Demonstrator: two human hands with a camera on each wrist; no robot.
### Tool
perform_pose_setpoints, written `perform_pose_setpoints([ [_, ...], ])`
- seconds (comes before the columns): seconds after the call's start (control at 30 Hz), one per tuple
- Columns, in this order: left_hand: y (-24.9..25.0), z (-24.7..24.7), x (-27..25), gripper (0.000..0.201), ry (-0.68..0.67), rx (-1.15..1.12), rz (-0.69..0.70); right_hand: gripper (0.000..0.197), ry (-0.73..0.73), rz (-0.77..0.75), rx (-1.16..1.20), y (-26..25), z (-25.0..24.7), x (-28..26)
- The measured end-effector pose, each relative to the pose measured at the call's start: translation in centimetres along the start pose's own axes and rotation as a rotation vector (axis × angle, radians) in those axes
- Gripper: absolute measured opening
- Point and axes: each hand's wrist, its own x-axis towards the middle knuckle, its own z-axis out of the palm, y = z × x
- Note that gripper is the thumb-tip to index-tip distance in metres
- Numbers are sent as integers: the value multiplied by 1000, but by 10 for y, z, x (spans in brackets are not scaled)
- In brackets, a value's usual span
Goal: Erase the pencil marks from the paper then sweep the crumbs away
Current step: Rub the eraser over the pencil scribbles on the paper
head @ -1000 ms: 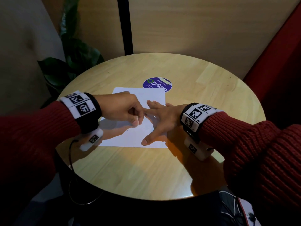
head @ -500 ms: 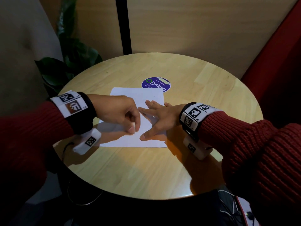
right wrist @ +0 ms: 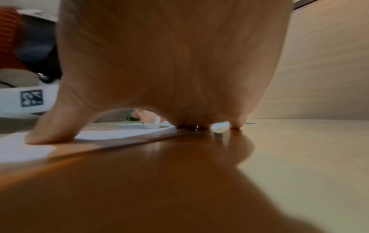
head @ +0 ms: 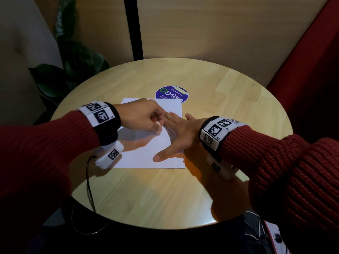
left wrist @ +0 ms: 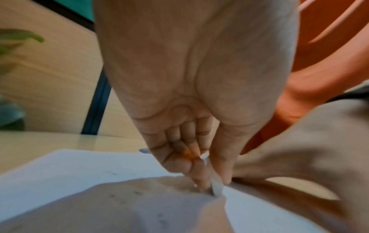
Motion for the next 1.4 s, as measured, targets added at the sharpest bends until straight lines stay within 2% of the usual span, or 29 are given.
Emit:
perform_pose_setpoints([
  [0.07, 10, 3, -4, 8, -171, -29, 60, 135, -13, -6, 11, -1, -1, -1],
  [0.1, 11, 2, -4, 9, -206, -34, 78, 133, -12, -9, 4, -2, -1, -1],
  [0.13, 9, 1, -2, 9, -170, -14, 82, 133, -13, -13, -4, -2, -2, -2],
  [0.23, 0, 1, 4, 4, 69, 83, 56, 136, -7, -18, -23, -1, -1, 0],
  [0.27, 0, 3, 3, 3, 51, 71, 72, 137, -5, -18, -22, 0, 0, 2],
  [0.37, 13, 4, -8, 6, -214, -29, 146, 143, -1, -14, -17, 3, 3, 9],
  [0.4, 14, 1, -8, 7, -242, -21, 158, 143, -2, -11, -18, 3, 3, 9],
  [0.43, 11, 0, -5, 7, -197, 15, 159, 142, -2, -13, -17, 3, 3, 9],
  [0.53, 1, -1, 4, 4, 60, 119, 94, 140, 1, -21, -11, 1, 1, 5],
  [0.57, 2, 1, 4, 4, 78, 104, 84, 138, -3, -26, -11, 2, 1, 6],
  [0.6, 4, 3, 2, 5, 40, 71, 92, 134, -10, -31, -6, 3, 0, 7],
  [0.7, 14, 6, -6, 6, -196, -53, 121, 126, -45, -38, 54, 8, -5, 10],
  [0.73, 12, 3, -4, 6, -180, -64, 109, 127, -55, -35, 64, 10, -6, 10],
  [0.83, -3, -3, 5, 6, 51, 16, 5, 131, -62, -36, 59, 10, -8, 8],
  [0.87, -4, -1, 6, 5, 69, 19, -13, 132, -57, -35, 53, 10, -9, 7],
  [1.0, 8, 4, 5, 4, -135, -70, 44, 137, -36, -21, 32, 10, -9, 7],
  [1.03, 6, 2, 7, 4, -116, -74, 31, 138, -37, -22, 31, 10, -9, 8],
  [1.13, -2, -3, 13, 4, 62, -5, -36, 142, -39, -18, 29, 12, -7, 12],
  [1.17, 0, -2, 13, 3, 62, 6, -27, 142, -40, -15, 25, 12, -7, 13],
  [1.3, 14, 0, 9, 4, -143, -1, 45, 135, -41, -18, 10, 10, -8, 10],
  [1.33, 12, -3, 10, 5, -111, 10, 27, 136, -41, -19, 13, 10, -8, 9],
  [1.4, 4, -6, 15, 5, 47, 62, -28, 141, -42, -12, 17, 10, -8, 11],
])
